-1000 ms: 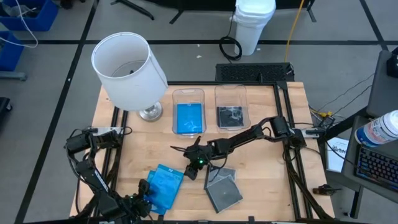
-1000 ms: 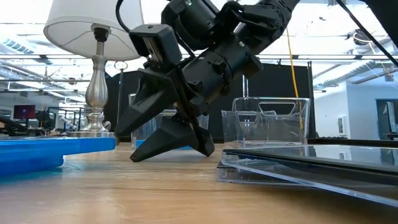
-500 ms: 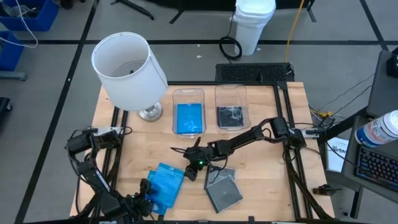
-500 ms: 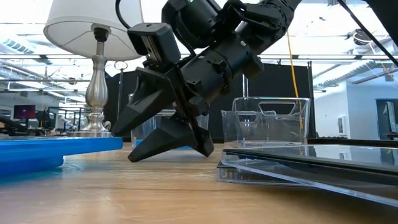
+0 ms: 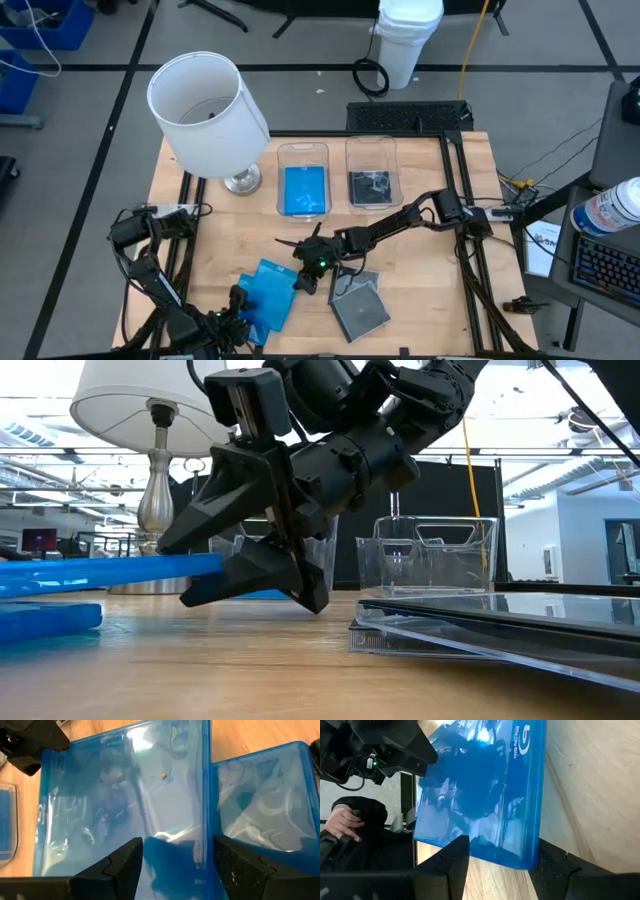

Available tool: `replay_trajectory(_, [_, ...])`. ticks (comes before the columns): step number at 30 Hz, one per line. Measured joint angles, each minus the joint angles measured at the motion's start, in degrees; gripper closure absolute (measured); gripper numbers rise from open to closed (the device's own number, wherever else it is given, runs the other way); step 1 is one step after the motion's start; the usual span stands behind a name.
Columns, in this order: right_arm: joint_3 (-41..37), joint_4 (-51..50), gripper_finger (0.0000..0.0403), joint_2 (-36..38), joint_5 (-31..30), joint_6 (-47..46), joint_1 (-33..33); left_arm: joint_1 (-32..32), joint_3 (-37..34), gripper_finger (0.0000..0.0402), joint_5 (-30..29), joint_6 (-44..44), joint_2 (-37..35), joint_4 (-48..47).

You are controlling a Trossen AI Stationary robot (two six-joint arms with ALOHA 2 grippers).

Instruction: Pick & place jewel cases by type

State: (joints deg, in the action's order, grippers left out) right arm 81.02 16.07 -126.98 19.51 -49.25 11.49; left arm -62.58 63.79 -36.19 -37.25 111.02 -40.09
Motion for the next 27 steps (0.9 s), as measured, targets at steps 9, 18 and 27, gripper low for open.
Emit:
replay_trajectory(9, [0.0, 6.5, 0.0296, 0.1, -1.5, 2.8, 0.1, 0.0, 0.0, 0.0160, -0.5, 0.0, 0.0, 0.1])
replay_trajectory(18, [0.1, 8.7, 0.0359, 0.2, -1.2, 4.0, -0.2, -2.2, 0.0, 0.0160, -3.2, -1.9, 0.1, 0.1])
replay_trajectory(27, [0.1, 11.1, 0.0362, 1.3, 1.6, 6.1, -1.1, -4.9, 0.8, 0.0160, -1.8, -4.4, 0.1, -0.1])
